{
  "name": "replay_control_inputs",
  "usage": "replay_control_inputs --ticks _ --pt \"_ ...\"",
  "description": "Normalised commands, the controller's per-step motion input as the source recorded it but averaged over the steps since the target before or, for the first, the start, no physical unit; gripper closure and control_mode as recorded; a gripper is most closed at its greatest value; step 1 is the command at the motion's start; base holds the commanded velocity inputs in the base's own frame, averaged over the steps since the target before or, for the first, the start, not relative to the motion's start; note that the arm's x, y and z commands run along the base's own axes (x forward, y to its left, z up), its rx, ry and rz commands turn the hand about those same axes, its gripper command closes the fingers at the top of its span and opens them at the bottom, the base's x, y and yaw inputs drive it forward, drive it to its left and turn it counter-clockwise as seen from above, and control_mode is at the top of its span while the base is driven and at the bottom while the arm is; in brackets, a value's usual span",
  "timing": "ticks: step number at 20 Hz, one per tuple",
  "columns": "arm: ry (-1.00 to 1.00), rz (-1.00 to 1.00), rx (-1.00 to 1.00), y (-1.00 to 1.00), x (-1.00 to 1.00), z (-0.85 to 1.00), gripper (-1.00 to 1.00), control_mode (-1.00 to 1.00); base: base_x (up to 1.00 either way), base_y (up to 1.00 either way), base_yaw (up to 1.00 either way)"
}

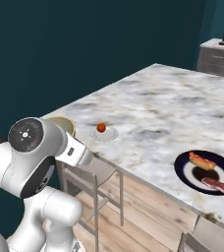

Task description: Take the smaller bowl and place it next to the appetizer plate on the dining counter , and place the larger bowl next to the plate with cooked food.

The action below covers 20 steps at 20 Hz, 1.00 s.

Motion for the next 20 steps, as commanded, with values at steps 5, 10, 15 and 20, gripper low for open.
replay_control_inputs --ticks 5,10,15,20 --pt "0.0 0.0 0.0 0.0 0.0 0.0 1.0 1.0 0.69 0.16 -0.14" --pt "0.01 -0.1 0.0 -0.13 0.0 -0.14 1.0 -1.0 0.11 -0.03 -0.06" --pt "0.15 -0.28 0.05 -0.43 0.38 -0.25 1.0 -1.0 0.0 0.0 0.0" --pt "-0.02 -0.3 0.19 -0.33 0.7 -0.66 1.0 -1.0 0.0 0.0 0.0"
